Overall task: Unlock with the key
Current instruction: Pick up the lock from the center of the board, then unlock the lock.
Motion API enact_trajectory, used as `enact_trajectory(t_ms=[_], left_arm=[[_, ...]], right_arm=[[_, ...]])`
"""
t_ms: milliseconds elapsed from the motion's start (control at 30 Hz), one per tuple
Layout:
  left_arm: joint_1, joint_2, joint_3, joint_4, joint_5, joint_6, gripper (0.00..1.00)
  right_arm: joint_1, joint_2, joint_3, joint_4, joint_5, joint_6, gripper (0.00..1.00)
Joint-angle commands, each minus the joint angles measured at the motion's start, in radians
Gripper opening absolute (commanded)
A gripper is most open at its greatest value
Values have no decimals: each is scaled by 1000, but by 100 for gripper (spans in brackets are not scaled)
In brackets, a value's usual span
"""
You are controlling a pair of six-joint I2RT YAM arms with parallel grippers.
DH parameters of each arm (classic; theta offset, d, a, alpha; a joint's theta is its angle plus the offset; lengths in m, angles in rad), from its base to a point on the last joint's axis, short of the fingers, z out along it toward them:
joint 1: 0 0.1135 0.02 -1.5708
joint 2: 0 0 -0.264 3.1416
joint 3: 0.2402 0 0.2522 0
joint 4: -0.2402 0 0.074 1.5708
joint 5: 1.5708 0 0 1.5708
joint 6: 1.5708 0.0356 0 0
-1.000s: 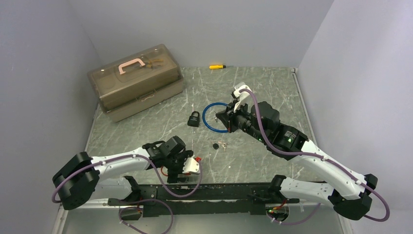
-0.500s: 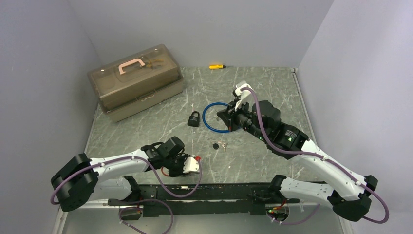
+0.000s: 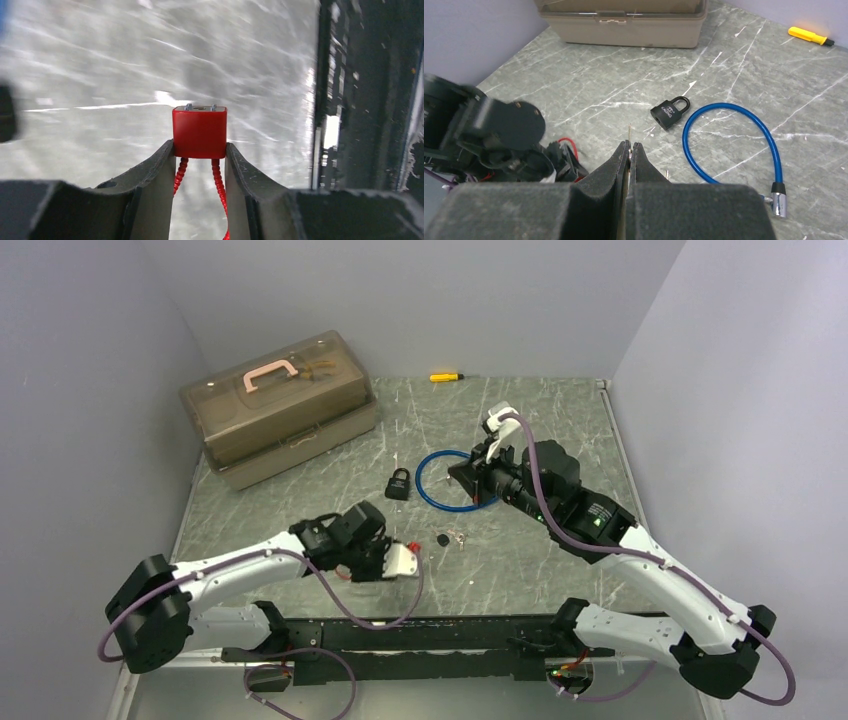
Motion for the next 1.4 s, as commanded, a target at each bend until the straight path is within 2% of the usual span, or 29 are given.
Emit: enact_trajectory(t_ms=[0,100,200,400,667,933,1100,1367], left_arm=[[37,-44,297,-188,-70,98,0],[63,-78,467,-326,-102,167,0],[64,-139,562,-422,-164,253,0],[63,-273,662,-489,-347,592,0],[60,-309,836,-471,-359,613,0],[50,-397,710,-357,-349,687,0],[39,-423,653,-287,-271,728,0],[19,-428,568,-138,-285,765,0]], right_arm=[[-40,-5,66,10,-99,-10,0],[-57,24,119,-9,-188,-27,0],[-65,67,180,-50,-284,-50,0],[-70,143,303,-140,-450,-95,0],[-71,225,367,-170,-600,-118,0],[-59,350,483,-195,-664,-137,0],[-12,396,536,-212,-629,-146,0],[61,429,556,-245,-541,-172,0]])
